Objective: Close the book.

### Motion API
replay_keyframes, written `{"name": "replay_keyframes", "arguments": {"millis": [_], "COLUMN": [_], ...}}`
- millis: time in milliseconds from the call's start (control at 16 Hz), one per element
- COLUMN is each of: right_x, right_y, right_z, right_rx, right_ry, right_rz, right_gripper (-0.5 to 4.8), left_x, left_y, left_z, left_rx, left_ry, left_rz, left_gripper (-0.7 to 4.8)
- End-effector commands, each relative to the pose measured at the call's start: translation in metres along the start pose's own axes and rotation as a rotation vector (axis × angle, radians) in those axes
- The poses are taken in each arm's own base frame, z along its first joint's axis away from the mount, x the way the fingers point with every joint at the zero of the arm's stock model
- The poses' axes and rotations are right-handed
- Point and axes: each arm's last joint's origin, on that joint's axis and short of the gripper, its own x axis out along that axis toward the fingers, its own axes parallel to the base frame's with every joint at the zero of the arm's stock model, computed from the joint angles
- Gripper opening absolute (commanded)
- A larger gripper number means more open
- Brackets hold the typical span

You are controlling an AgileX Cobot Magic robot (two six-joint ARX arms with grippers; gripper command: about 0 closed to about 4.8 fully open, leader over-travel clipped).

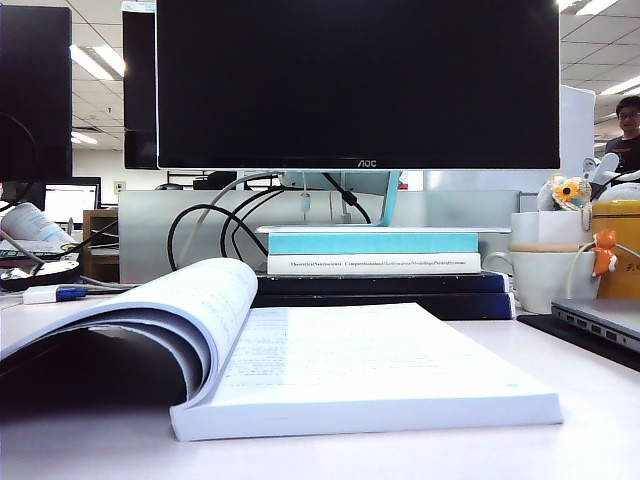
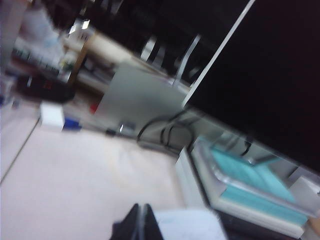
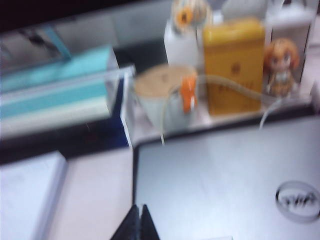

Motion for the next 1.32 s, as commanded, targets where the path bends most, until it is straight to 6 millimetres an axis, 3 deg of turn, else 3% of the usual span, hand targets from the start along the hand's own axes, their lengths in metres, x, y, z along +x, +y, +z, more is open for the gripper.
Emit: {"name": "replay_keyframes", "arguments": {"millis": [63, 188, 251, 438, 564, 689, 940, 1128, 1315], "right_x": [-0.015, -0.013, -0.007, 0.004, 0.021, 0.037, 0.066, 0.071, 0.07], "right_y": [0.007, 0.013, 0.023, 0.037, 0.05, 0.058, 0.07, 0.073, 0.077], "right_z": [0.057, 0.078, 0.098, 0.128, 0.151, 0.155, 0.141, 0.133, 0.125], "right_rx": [0.055, 0.052, 0.022, -0.085, -0.187, -0.215, -0.209, -0.237, -0.202], "right_ry": [-0.169, -0.179, -0.128, -0.025, 0.093, 0.174, 0.344, 0.401, 0.497], "right_rz": [-0.035, -0.021, 0.056, 0.16, 0.212, 0.271, 0.443, 0.537, 0.69], "right_gripper": [-0.02, -0.02, -0.02, -0.02, -0.01, -0.01, -0.01, -0.01, -0.01], "left_x": [0.016, 0.029, 0.04, 0.045, 0.043, 0.044, 0.058, 0.055, 0.047], "left_y": [-0.024, -0.037, -0.047, -0.059, -0.066, -0.074, -0.107, -0.125, -0.124], "left_z": [0.048, 0.074, 0.093, 0.107, 0.108, 0.101, 0.071, 0.056, 0.036], "left_rx": [0.115, 0.221, 0.387, 0.474, 0.517, 0.561, 0.556, 0.587, 0.532], "left_ry": [0.078, 0.101, 0.116, 0.136, 0.229, 0.289, 0.452, 0.466, 0.555], "left_rz": [-0.001, -0.047, -0.134, -0.191, -0.089, -0.039, -0.153, -0.127, -0.145], "left_gripper": [0.12, 0.12, -0.06, -0.06, -0.06, -0.06, -0.06, -0.06, -0.06]}}
